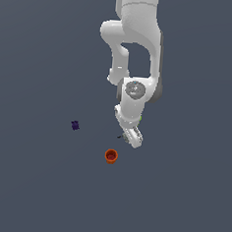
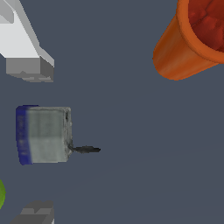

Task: Pick up a designated object from a clutter of objects.

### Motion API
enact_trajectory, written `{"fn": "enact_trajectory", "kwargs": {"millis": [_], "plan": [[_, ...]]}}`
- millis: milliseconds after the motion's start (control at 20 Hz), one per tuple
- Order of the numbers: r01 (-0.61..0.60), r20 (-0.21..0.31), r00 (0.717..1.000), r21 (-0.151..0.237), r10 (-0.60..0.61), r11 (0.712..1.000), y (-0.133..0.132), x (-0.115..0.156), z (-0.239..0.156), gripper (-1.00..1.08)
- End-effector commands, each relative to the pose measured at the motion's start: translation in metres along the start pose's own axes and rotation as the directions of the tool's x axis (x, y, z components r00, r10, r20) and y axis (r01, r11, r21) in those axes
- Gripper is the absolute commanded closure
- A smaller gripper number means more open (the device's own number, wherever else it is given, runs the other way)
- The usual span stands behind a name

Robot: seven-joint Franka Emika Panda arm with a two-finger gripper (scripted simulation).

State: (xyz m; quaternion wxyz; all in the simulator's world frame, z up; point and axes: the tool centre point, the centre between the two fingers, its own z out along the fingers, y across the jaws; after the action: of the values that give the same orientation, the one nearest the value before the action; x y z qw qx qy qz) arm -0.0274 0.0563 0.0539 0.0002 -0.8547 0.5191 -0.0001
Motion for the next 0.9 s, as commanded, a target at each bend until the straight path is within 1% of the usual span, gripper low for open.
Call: {"fn": "enact_trajectory", "kwargs": {"millis": [0,300,550,600,850], "plan": [[-0.001,0.000,1.000,-0.001,0.001,1.000,0.001,0.000,0.009,-0.92],[-0.003,0.000,1.000,0.000,0.003,1.000,0.001,0.000,0.035,-0.92],[-0.003,0.000,1.000,0.000,0.003,1.000,0.001,0.000,0.041,-0.92],[-0.003,0.000,1.000,0.000,0.003,1.000,0.001,0.000,0.041,1.08],[-0.003,0.000,1.000,0.000,0.003,1.000,0.001,0.000,0.041,1.08]]}}
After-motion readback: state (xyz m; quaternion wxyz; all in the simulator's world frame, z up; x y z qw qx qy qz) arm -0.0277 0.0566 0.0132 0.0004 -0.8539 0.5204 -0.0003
